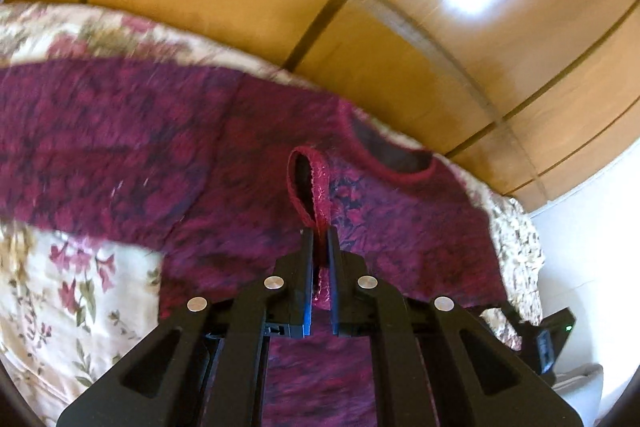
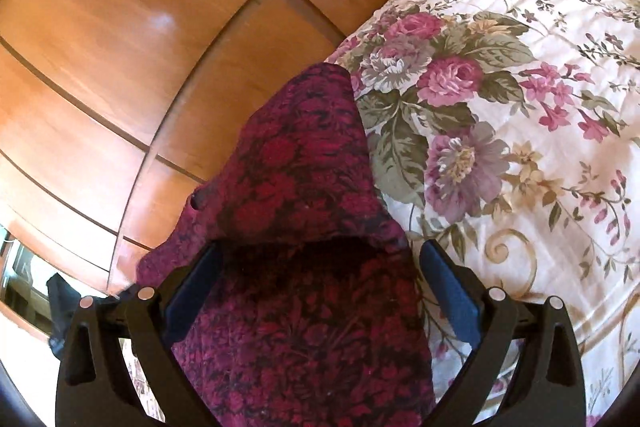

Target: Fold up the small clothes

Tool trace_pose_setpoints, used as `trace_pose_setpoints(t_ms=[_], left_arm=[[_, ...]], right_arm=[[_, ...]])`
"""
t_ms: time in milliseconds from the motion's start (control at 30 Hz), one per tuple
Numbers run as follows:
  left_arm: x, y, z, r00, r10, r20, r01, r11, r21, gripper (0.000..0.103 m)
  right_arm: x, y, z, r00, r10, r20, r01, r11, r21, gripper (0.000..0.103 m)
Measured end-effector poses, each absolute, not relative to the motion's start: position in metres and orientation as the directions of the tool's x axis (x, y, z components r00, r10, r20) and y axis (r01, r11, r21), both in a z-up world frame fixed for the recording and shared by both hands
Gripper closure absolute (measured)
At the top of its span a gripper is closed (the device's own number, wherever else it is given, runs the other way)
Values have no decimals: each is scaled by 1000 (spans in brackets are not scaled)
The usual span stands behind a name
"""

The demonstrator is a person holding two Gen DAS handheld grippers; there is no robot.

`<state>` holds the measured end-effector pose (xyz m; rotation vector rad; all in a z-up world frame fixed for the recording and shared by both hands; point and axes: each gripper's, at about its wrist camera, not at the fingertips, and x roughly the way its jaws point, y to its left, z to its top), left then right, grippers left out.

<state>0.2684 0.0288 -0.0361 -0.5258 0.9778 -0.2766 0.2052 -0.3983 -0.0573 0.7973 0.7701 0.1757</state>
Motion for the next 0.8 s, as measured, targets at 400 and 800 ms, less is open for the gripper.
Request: trace_pose_setpoints(t_ms=[400, 800], left_arm=[[272, 34, -29, 586, -415, -696, 34, 871, -491, 98], [284, 40, -71, 566, -286, -773, -32, 930, -367, 98]], right_arm=[[215, -351, -4, 724, 371, -581, -20, 854, 520, 17], [237, -297, -62, 666, 111, -738, 32, 984, 177, 27]])
